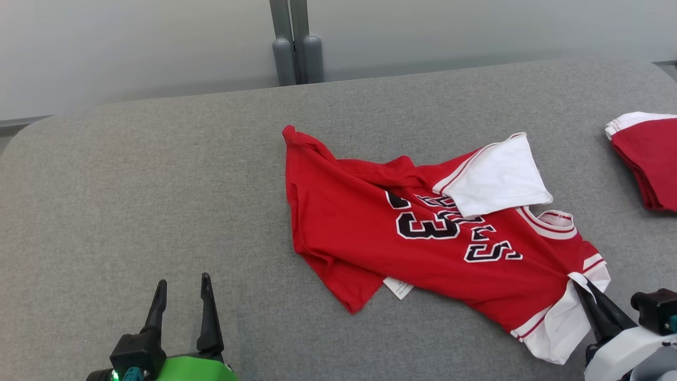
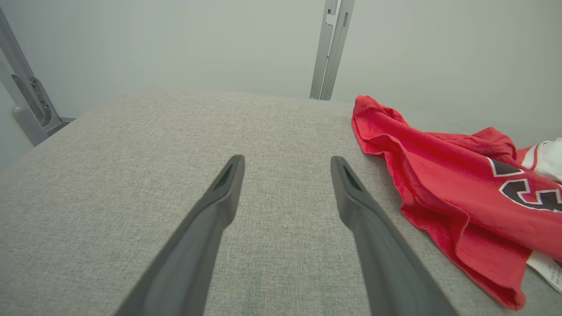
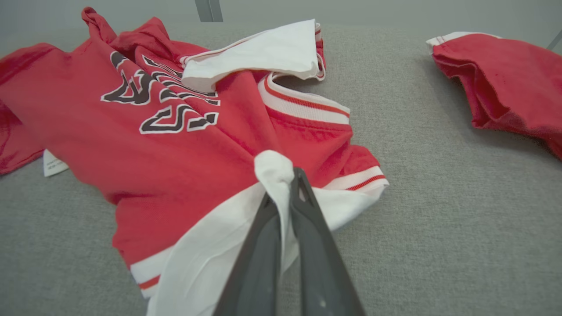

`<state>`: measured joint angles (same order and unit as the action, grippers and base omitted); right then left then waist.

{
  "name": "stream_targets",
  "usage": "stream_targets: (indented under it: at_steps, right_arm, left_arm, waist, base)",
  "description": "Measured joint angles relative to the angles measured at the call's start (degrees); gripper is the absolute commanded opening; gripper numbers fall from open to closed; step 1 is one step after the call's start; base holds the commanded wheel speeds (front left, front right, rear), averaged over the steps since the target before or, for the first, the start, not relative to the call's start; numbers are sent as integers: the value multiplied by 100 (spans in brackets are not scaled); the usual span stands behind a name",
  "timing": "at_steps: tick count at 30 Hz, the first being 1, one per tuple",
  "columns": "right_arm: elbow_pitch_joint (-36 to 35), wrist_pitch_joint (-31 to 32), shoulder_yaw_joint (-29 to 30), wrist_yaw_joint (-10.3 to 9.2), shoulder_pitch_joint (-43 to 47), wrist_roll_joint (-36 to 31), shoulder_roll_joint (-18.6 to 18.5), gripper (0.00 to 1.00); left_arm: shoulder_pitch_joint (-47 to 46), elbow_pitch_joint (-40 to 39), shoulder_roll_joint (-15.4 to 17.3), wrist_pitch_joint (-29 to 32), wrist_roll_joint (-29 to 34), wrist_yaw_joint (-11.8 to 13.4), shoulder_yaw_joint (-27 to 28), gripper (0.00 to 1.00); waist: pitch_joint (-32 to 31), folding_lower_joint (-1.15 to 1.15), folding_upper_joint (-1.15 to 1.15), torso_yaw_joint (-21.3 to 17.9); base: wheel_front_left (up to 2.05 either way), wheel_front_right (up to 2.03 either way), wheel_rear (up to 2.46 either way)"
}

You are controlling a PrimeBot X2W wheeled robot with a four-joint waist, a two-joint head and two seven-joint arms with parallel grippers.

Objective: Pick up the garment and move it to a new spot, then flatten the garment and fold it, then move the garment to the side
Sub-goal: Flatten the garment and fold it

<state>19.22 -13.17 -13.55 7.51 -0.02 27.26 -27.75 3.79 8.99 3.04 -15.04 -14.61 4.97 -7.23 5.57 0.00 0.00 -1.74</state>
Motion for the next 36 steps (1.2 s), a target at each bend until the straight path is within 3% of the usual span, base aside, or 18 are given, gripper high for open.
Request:
stream_targets:
  at_steps: [2, 5, 6, 7, 9, 21, 27, 31, 36]
  right_arm:
    - [45, -8, 94, 0, 70, -35, 82, 22]
    - [168, -25, 176, 0, 164, -91, 187, 47]
    - [216, -40, 227, 0, 194, -112, 222, 57]
    - [259, -49, 265, 0, 214, -129, 248, 91]
    - [365, -63, 331, 0, 235, -171, 318, 100]
    - [771, -163, 728, 0, 353, -411, 569, 100]
    - [367, -171, 693, 0, 175, -608, 534, 100]
    - [-152, 314, 227, 0, -343, -778, 450, 100]
    - [-400, 1455, -682, 0, -1327, -922, 458, 100]
  left_arm:
    - [4, 24, -2, 0, -13, -18, 7, 100]
    - [14, 45, -4, 0, -14, -19, 27, 100]
    - [19, 55, -5, 0, -14, -19, 38, 100]
    - [26, 63, -5, 0, -14, -23, 44, 100]
    - [30, 79, -8, 0, -15, -38, 66, 100]
    - [68, 165, -11, 0, -32, -92, 172, 100]
    - [57, 198, -13, 0, -40, -96, 170, 100]
    - [3, 193, -15, 0, -27, -98, 127, 100]
    - [-134, 205, -15, 1, -23, -94, -52, 100]
  waist:
    - [10, 0, 0, -26]
    - [17, 0, 0, -68]
    - [18, 0, 0, -82]
    - [18, 0, 0, -94]
    - [14, 0, 0, -123]
    - [-4, 0, 0, -267]
    - [10, 0, 0, -231]
    - [80, 0, 0, -181]
    - [185, 0, 0, -69]
  base:
    - [0, 0, 0]
    - [0, 0, 0]
    - [0, 0, 0]
    - [0, 0, 0]
    - [0, 0, 0]
    - [0, 0, 0]
    - [0, 0, 0]
    - [0, 0, 0]
    - [0, 0, 0]
